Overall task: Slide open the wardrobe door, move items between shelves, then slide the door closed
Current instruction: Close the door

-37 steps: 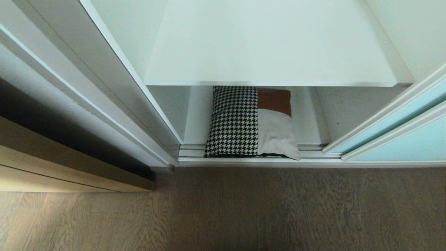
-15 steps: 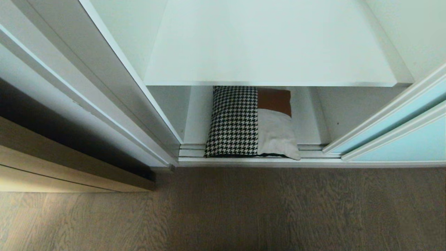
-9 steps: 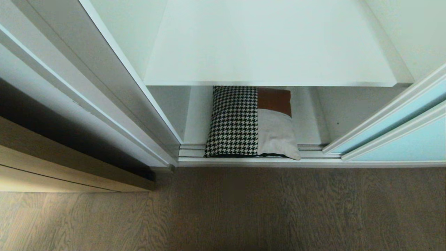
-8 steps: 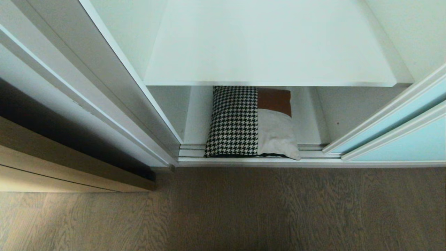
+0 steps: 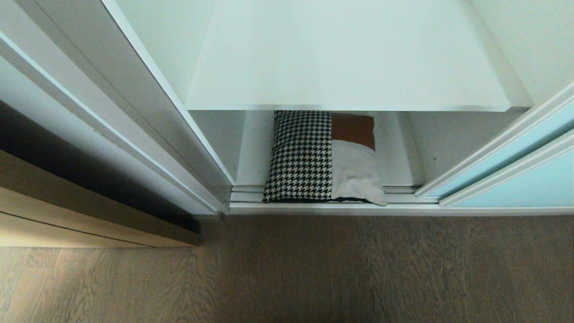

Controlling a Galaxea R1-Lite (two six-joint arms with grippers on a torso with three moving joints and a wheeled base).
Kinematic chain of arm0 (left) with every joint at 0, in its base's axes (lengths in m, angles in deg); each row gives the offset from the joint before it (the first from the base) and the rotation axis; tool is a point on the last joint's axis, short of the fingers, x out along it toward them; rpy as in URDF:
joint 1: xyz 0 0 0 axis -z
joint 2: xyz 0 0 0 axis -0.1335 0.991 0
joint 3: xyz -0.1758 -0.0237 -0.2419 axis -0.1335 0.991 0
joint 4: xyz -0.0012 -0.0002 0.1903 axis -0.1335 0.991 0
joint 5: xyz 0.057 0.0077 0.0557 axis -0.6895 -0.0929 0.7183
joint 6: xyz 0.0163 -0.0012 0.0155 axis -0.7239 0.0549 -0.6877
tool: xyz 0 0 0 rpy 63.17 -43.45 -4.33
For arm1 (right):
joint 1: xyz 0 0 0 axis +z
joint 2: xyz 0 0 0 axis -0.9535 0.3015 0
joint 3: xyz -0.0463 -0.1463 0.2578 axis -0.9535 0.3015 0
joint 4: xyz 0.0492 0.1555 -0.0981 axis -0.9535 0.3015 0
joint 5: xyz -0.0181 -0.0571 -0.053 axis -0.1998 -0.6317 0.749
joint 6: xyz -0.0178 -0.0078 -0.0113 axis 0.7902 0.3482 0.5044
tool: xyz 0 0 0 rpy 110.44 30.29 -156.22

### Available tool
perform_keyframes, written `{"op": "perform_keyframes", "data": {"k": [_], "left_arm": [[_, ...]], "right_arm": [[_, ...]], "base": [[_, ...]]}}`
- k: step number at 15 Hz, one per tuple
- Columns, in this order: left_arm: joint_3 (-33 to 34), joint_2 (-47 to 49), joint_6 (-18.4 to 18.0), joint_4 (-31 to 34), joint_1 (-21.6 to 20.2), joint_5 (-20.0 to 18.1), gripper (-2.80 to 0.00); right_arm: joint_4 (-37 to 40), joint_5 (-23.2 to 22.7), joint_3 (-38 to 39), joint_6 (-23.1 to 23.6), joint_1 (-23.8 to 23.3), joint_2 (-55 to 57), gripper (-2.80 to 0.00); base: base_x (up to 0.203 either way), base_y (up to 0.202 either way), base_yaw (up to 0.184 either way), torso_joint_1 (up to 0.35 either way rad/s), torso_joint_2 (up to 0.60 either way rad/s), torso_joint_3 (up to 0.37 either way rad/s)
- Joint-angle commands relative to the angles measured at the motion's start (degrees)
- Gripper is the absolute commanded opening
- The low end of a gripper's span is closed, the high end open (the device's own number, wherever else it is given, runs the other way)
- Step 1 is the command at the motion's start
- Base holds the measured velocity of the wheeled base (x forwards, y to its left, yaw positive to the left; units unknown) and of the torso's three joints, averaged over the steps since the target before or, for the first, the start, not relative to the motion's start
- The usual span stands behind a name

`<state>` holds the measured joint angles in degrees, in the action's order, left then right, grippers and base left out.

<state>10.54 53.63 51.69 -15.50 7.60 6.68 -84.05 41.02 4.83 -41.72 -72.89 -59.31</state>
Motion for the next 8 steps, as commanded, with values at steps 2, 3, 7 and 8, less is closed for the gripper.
{"op": "perform_keyframes", "data": {"k": [2, 3, 7, 8], "left_arm": [[0.0, 0.2, 0.0, 0.1, 0.0, 0.0, -2.8], [0.0, 0.2, 0.0, 0.1, 0.0, 0.0, -2.8], [0.0, 0.2, 0.0, 0.1, 0.0, 0.0, -2.8], [0.0, 0.2, 0.0, 0.1, 0.0, 0.0, -2.8]], "right_arm": [[0.1, 0.0, 0.0, 0.8, 0.0, 0.1, -2.8], [-0.1, 0.1, 0.0, 0.9, 0.0, 0.1, -2.8], [2.2, 3.5, -13.3, 1.4, 0.0, 0.6, -2.8], [5.1, 4.5, -18.9, 2.3, 0.0, 0.8, -2.8]], "base": [[0.0, 0.0, 0.0, 0.0, 0.0, 0.0], [0.0, 0.0, 0.0, 0.0, 0.0, 0.0], [0.0, 0.0, 0.0, 0.0, 0.0, 0.0], [0.0, 0.0, 0.0, 0.0, 0.0, 0.0]]}}
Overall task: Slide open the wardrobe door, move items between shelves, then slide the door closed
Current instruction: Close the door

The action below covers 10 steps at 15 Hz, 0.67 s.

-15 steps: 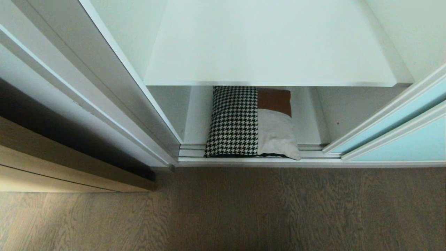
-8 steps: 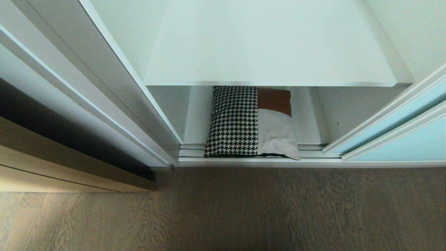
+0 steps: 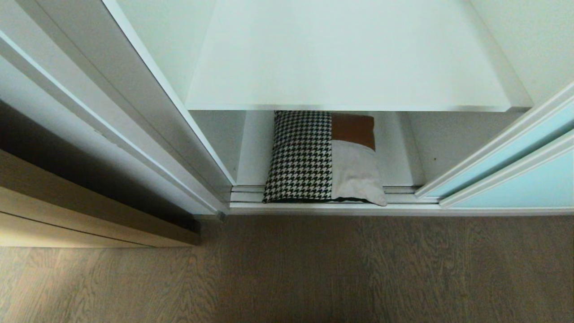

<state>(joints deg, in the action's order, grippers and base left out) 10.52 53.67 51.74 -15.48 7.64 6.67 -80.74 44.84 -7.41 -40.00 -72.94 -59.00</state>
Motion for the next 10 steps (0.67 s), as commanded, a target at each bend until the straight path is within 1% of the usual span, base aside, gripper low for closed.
{"op": "perform_keyframes", "data": {"k": [1, 3, 4, 7, 8, 10], "left_arm": [[0.0, 0.2, -0.1, 0.0, -0.1, 0.0, -2.8], [0.0, 0.2, -0.1, 0.0, -0.1, 0.0, -2.8], [0.0, 0.2, -0.1, 0.0, -0.1, 0.0, -2.8], [0.0, 0.2, -0.1, 0.0, -0.1, 0.0, -2.8], [0.0, 0.2, -0.1, 0.0, -0.1, 0.0, -2.8], [0.0, 0.2, -0.1, 0.0, -0.1, 0.0, -2.8]], "right_arm": [[4.6, 2.3, -11.2, 2.6, 0.1, 0.7, -2.8], [9.3, 7.2, -20.1, 8.1, 0.1, 3.1, -2.8], [10.1, 9.0, -23.2, 9.2, 0.1, 6.0, -2.8], [11.3, 16.1, -35.4, 10.6, 0.9, 16.7, -2.8], [12.4, 17.8, -40.2, 11.0, 1.4, 19.7, -2.8], [16.9, 19.9, -50.1, 11.3, 2.1, 25.2, -2.8]], "base": [[0.0, 0.0, 0.0, 0.0, 0.0, 0.0], [0.0, 0.0, 0.0, 0.0, 0.0, 0.0], [0.0, 0.0, 0.0, 0.0, 0.0, 0.0], [0.0, 0.0, 0.0, 0.0, 0.0, 0.0], [0.0, 0.0, 0.0, 0.0, 0.0, 0.0], [0.0, 0.0, 0.0, 0.0, 0.0, 0.0]]}}
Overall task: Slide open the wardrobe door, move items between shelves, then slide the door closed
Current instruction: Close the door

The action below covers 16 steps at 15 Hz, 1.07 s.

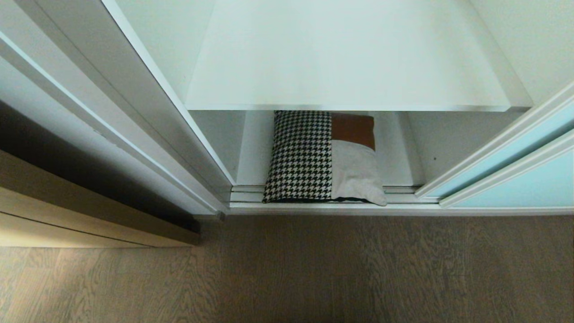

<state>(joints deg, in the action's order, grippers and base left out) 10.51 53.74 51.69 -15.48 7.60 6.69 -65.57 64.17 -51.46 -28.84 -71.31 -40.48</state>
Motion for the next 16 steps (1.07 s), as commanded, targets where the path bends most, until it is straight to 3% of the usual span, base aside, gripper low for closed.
{"op": "perform_keyframes", "data": {"k": [1, 3, 7, 11, 16], "left_arm": [[0.0, 0.1, 0.0, 0.0, 0.0, 0.0, -2.8], [0.0, 0.1, 0.0, 0.0, 0.0, 0.0, -2.8], [0.0, 0.1, 0.0, 0.0, 0.0, 0.0, -2.8], [0.0, 0.1, 0.0, 0.0, 0.0, 0.0, -2.8], [0.0, 0.1, 0.0, 0.0, 0.0, 0.0, -2.8]], "right_arm": [[4.8, 1.7, -11.5, 0.2, 0.7, 9.8, -2.8], [11.2, 5.9, -19.9, 0.1, 1.6, 15.0, -2.8], [20.7, 21.6, -31.6, 0.0, 11.9, 22.0, -2.8], [29.7, 37.3, -42.9, 0.1, 26.6, 25.7, -2.8], [31.9, 57.4, -44.4, 0.2, 51.5, 22.1, -2.8]], "base": [[0.0, 0.0, 0.0, 0.0, 0.0, 0.0], [0.0, 0.0, 0.0, 0.0, 0.0, 0.0], [0.0, 0.0, 0.0, 0.0, 0.0, 0.0], [0.0, 0.0, 0.0, 0.0, 0.0, 0.0], [0.0, 0.0, 0.0, 0.0, 0.0, 0.0]]}}
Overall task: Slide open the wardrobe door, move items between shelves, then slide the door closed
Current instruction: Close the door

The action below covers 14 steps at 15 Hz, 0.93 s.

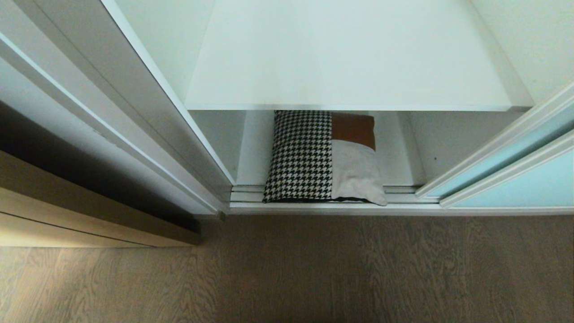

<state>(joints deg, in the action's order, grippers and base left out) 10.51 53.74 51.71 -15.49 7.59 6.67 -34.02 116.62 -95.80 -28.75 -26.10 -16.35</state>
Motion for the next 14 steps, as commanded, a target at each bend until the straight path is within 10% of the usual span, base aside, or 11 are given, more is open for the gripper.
{"op": "perform_keyframes", "data": {"k": [1, 9, 14], "left_arm": [[0.0, 0.1, 0.0, 0.0, 0.0, 0.0, -2.8], [0.0, 0.1, 0.0, 0.0, 0.0, 0.0, -2.8], [0.0, 0.1, 0.0, 0.0, 0.0, 0.0, -2.8]], "right_arm": [[0.1, 8.9, 0.7, 0.1, 9.4, -4.6, -2.8], [-10.7, 11.2, 5.7, 0.5, 11.1, -6.3, -2.8], [-16.1, 11.1, 5.9, 10.2, 9.9, -7.9, -2.8]], "base": [[0.0, 0.0, 0.0, 0.0, 0.0, 0.0], [0.0, 0.0, 0.0, 0.0, 0.0, 0.0], [0.0, 0.0, 0.0, 0.0, 0.0, 0.0]]}}
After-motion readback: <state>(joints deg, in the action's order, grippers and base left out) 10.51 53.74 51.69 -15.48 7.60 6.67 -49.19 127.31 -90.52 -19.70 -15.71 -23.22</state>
